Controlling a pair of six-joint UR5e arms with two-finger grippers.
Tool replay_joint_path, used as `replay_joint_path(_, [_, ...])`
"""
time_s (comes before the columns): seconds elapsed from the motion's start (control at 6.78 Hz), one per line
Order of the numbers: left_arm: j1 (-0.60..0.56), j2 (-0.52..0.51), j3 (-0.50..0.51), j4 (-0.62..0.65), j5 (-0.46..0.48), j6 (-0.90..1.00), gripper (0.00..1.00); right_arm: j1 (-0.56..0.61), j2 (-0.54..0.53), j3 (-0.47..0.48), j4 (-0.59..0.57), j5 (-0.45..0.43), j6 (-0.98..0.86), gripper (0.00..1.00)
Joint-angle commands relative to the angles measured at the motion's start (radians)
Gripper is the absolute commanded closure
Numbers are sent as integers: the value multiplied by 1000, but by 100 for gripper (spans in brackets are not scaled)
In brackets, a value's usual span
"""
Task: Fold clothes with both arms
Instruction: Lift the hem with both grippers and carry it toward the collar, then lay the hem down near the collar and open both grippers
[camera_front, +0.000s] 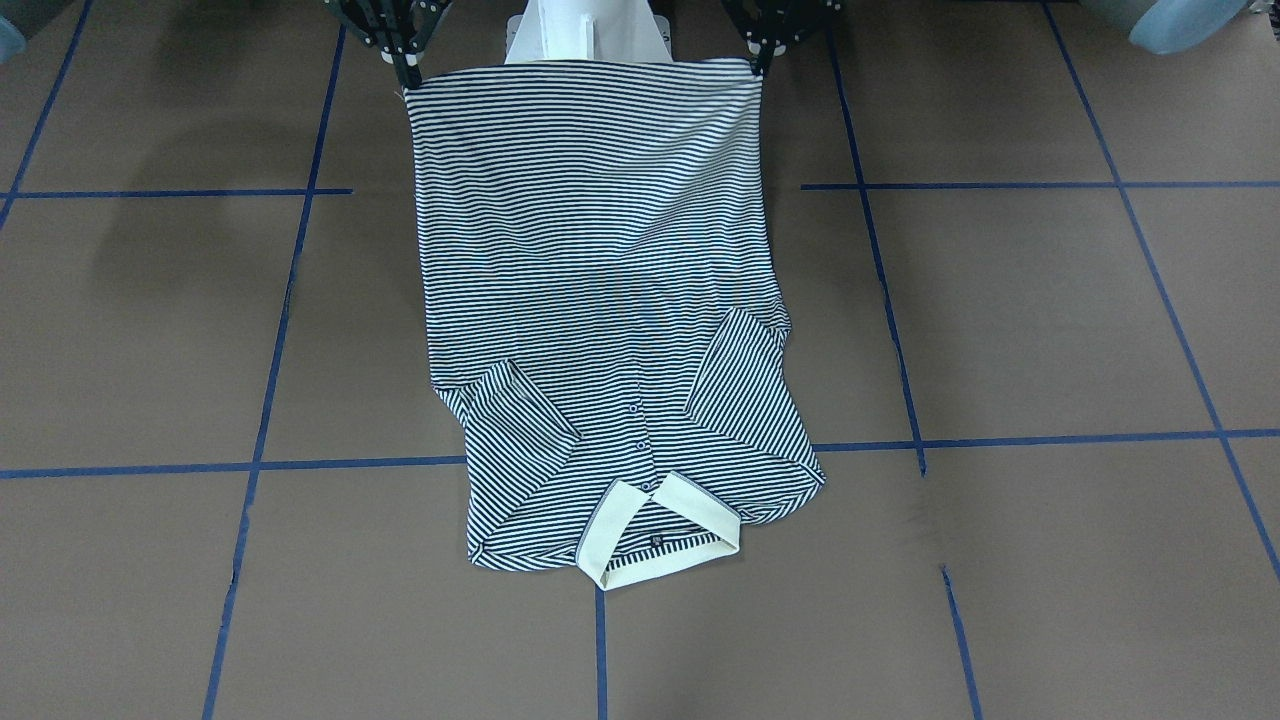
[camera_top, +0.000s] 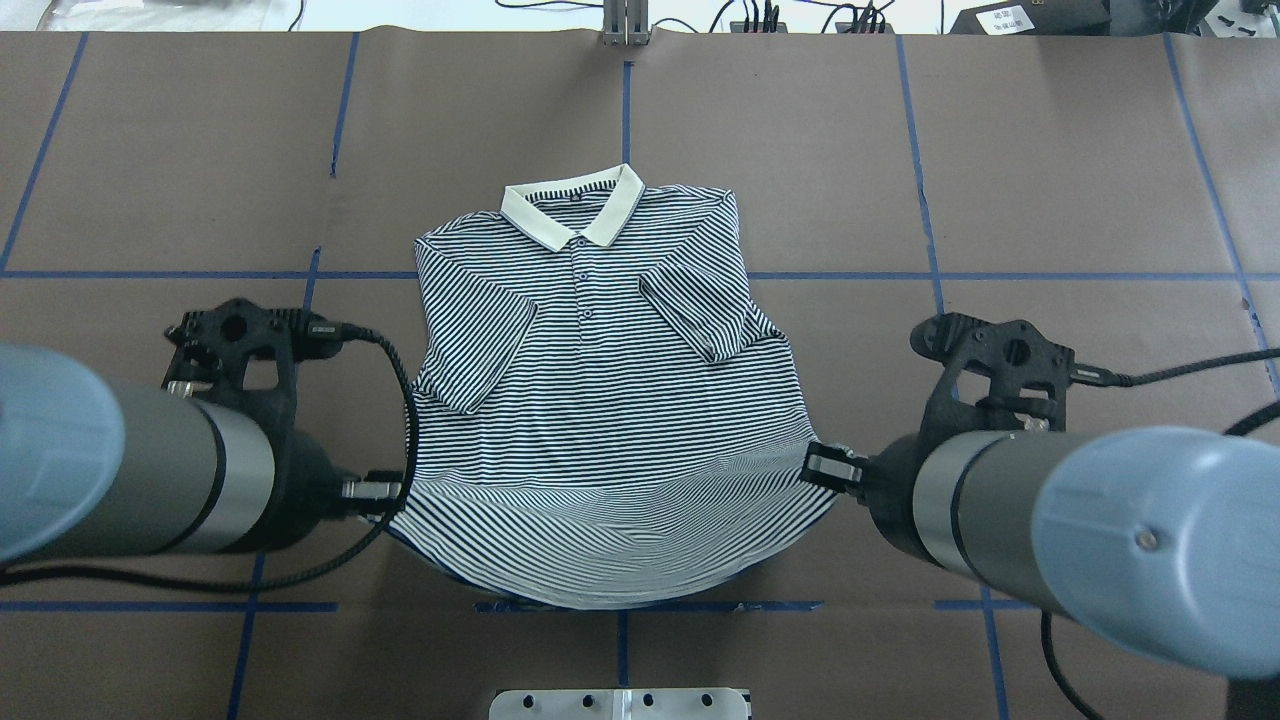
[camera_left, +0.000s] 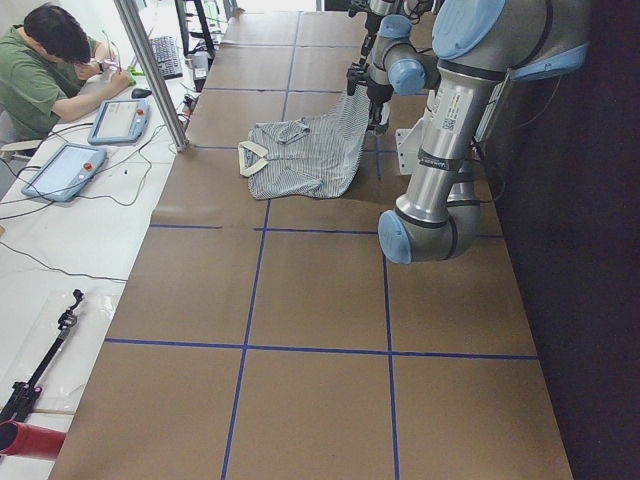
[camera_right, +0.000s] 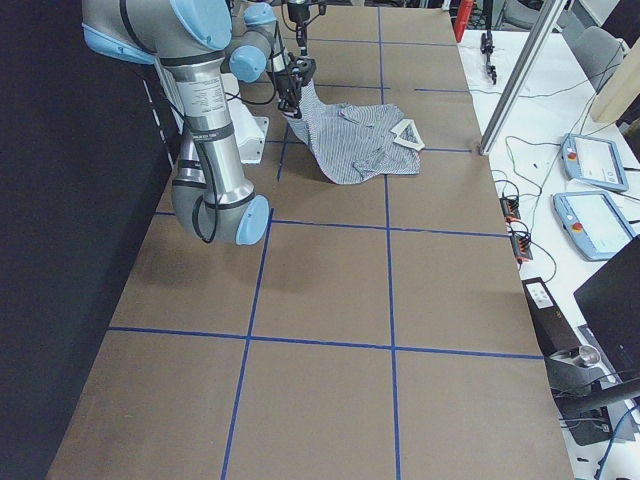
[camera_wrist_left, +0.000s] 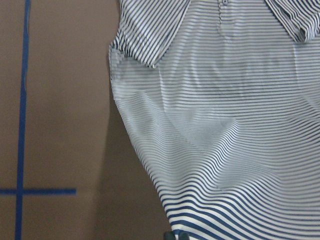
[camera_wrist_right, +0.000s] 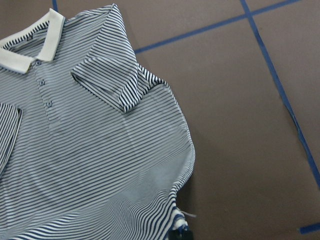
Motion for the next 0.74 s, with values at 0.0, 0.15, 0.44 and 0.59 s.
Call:
replay_joint_path(0.0, [-169,-74,195,-57,-20,139,100,219,113,-199,61,121,-130,100])
replay_joint_path(0.15, [-208,-92,287,-120,-19,165,100,292,131,-324,177,158,-142,100])
replay_joint_path(0.44, [-286,-105,465,-273,-17,238,100,359,187,-600,394,172,-182,100])
replay_joint_path(0.59, [-303,-124,579,-376,-15,242,100,372,239,-744,469,172,-193,100])
